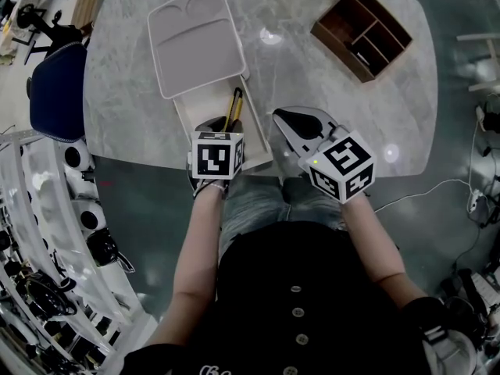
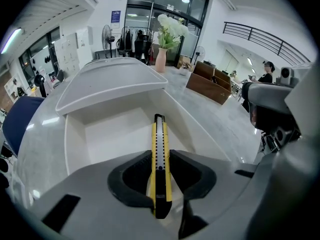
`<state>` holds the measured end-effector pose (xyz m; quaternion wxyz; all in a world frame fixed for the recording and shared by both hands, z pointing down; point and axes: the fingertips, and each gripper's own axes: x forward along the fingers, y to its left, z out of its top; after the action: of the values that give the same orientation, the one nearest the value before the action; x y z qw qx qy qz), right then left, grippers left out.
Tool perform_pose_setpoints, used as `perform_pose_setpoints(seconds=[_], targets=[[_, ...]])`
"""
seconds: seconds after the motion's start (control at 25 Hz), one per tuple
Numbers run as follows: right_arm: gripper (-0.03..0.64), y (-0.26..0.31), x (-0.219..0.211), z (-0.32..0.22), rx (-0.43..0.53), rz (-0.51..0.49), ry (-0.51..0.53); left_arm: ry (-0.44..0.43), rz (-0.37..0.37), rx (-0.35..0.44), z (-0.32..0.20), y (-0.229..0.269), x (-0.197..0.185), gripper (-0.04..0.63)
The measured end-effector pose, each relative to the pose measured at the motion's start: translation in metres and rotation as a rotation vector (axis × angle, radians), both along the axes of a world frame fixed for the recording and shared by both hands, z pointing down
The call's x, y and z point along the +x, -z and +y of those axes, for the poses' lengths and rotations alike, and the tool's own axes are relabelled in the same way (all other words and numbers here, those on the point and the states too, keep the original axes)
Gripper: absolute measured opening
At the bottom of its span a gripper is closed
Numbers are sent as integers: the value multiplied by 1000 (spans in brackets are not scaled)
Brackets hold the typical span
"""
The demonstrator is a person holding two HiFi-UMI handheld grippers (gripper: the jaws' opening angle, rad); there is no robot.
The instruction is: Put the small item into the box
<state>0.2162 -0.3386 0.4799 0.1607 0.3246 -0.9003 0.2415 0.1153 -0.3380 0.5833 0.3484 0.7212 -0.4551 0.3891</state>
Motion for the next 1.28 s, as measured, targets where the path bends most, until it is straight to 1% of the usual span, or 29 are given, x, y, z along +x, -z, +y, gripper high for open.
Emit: perform_pose_setpoints(seconds=[0.4, 0.64, 0.88, 1.04, 1.16, 1.28], targets=[[5, -2, 1, 6, -7, 17, 4, -4, -8, -1, 1, -4, 2, 124], [5, -4, -1, 7, -8, 25, 3, -1, 13, -2, 3, -4, 4, 126], [5, -4, -3, 7, -1, 33, -2, -2, 18, 14, 3, -2, 4, 167], [5, -2, -4, 9, 2, 36, -11, 3, 43, 42, -1, 5, 3, 179], [5, 0, -6, 9, 9, 36, -12, 15, 74, 68, -5, 13, 4, 179], [5, 3, -9, 8, 16, 40, -7, 14, 89, 90, -8, 21, 2, 178]])
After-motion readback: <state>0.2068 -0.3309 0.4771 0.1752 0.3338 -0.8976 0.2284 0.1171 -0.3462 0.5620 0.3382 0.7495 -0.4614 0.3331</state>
